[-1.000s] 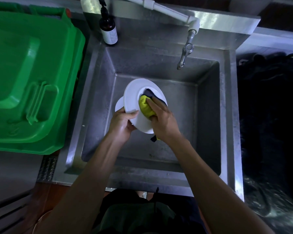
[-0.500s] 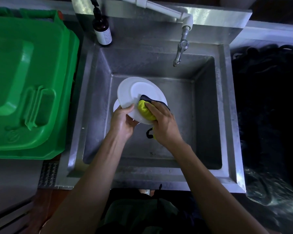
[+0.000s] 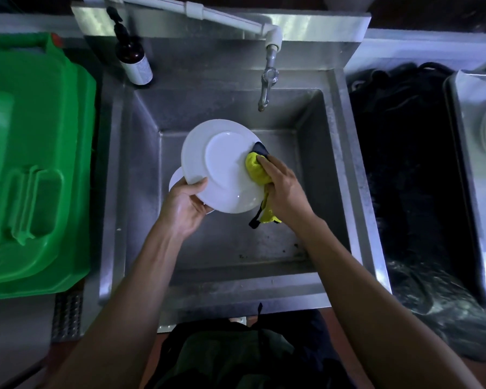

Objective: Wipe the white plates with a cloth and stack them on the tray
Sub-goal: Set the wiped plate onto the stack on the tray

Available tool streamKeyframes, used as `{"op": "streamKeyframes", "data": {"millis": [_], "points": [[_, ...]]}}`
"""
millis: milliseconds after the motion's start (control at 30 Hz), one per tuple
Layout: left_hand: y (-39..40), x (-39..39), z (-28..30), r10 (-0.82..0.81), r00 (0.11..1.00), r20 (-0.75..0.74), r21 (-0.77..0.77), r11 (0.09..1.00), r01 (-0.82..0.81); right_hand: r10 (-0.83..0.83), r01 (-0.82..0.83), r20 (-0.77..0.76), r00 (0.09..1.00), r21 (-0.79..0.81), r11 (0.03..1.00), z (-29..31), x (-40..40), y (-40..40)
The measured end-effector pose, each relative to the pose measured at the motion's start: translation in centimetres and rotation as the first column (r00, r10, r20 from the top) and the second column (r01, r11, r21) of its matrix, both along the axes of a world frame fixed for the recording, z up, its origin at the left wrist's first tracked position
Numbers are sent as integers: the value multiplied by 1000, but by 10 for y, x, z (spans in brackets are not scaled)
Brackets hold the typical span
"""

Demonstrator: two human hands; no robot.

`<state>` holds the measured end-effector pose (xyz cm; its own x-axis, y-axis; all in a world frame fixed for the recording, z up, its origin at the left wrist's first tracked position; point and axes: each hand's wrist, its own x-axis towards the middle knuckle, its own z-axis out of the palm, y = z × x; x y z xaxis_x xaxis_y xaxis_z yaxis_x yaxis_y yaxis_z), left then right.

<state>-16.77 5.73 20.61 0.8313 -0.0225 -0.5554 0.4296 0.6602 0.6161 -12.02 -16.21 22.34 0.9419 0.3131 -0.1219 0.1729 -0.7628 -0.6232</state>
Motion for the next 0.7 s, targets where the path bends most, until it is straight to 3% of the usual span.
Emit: {"op": "streamKeyframes", "data": {"millis": [333, 567, 700], "points": [[-50, 22, 34, -247, 969, 17, 282, 931, 232, -189, 188, -16, 982, -3, 982, 15, 20, -71], [-112, 57, 66, -446, 891, 80, 576, 751, 324, -259, 258, 115, 959, 28, 966, 55, 37, -129], [-162, 79, 84, -476, 867, 144, 757, 617, 214, -288, 288, 152, 945, 22, 957, 79, 43, -173]]}}
